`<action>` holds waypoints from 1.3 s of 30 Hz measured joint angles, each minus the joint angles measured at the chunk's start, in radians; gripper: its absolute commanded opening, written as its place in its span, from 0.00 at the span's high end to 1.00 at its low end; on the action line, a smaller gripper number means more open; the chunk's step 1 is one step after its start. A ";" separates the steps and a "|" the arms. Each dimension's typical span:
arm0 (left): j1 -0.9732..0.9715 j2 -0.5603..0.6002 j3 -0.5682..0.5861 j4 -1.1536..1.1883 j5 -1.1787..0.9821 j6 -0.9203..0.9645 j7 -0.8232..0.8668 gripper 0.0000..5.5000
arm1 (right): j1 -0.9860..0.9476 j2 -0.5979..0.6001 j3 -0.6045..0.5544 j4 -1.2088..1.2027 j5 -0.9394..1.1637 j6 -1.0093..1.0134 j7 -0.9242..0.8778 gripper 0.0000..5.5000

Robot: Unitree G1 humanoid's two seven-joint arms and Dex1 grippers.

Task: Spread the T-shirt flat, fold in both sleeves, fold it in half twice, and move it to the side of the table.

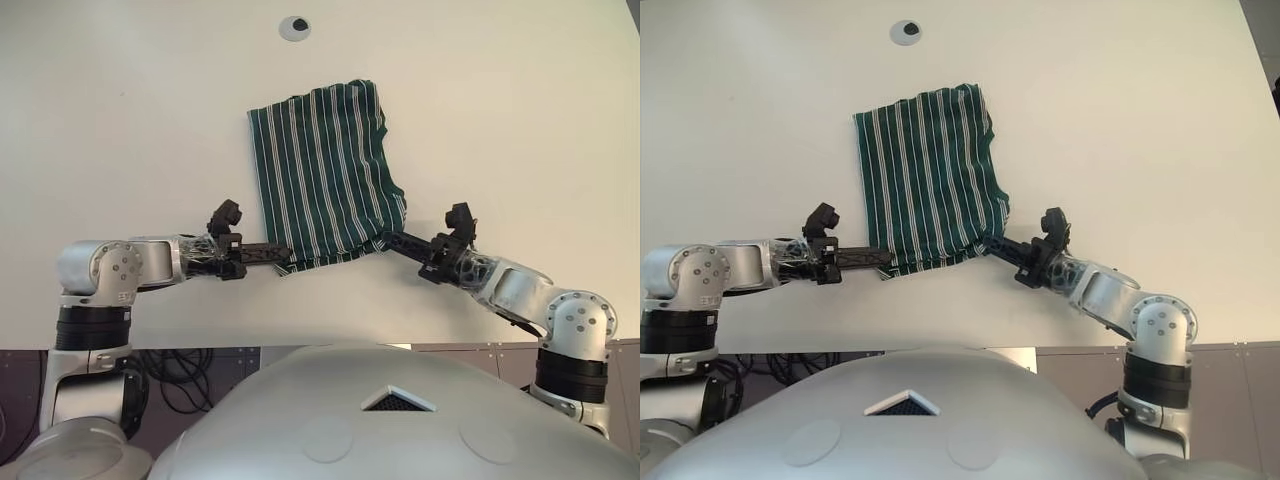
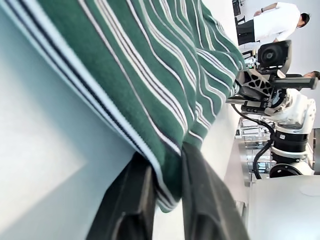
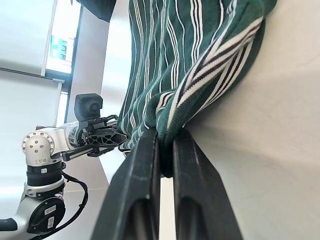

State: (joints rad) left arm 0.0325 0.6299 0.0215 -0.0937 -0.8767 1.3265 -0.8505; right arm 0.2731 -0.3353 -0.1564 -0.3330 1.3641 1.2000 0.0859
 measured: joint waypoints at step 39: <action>-0.741 -0.009 -0.187 0.763 0.183 -0.051 -0.376 0.99 | -1.108 -0.081 0.324 1.008 -0.613 -0.197 0.756 0.99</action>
State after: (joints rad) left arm -0.7089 0.6213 -0.1653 0.6694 -0.6934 1.2757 -1.2270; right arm -0.8349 -0.4160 0.1672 0.6745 0.7506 1.0033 0.8415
